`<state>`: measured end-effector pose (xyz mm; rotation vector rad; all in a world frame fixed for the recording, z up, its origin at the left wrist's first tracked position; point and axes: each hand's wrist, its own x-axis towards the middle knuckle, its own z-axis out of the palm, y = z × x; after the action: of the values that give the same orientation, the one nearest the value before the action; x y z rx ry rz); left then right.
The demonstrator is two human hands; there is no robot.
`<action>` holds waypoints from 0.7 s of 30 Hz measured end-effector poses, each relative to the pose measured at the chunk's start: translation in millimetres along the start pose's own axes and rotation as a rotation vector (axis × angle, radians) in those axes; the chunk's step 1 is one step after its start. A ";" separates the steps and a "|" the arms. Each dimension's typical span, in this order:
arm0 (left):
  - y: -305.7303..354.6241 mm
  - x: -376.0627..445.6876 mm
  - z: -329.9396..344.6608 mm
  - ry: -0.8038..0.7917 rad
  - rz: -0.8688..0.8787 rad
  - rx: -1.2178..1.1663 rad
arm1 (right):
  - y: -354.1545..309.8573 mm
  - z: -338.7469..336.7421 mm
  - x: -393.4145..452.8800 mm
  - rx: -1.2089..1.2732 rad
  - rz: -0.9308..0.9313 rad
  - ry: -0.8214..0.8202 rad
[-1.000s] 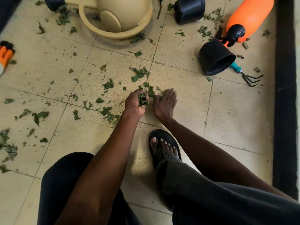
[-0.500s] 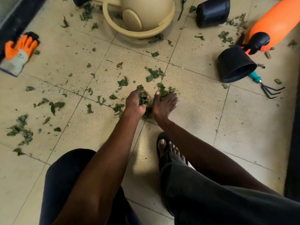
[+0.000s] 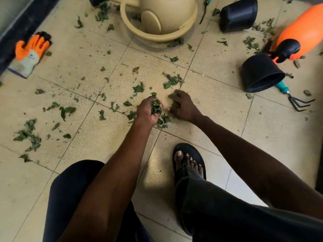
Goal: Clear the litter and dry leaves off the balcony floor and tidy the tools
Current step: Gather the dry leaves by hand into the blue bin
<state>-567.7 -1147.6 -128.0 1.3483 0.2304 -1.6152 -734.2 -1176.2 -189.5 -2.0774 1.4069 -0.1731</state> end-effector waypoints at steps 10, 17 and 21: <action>-6.4 -2.7 -4.9 -0.004 -0.013 -0.001 | 10.9 -14.6 -24.3 -0.294 -0.300 -0.296; -11.0 -2.5 -6.9 0.020 -0.032 0.037 | 14.0 -14.0 -54.5 -0.405 -0.298 -0.250; -18.8 -3.4 -2.5 0.018 -0.052 0.077 | 22.7 -9.4 -64.9 -0.387 -0.288 -0.097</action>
<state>-580.7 -1134.6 -134.0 1.4263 0.2174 -1.6706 -783.8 -1128.7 -179.9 -2.5647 1.1460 0.0912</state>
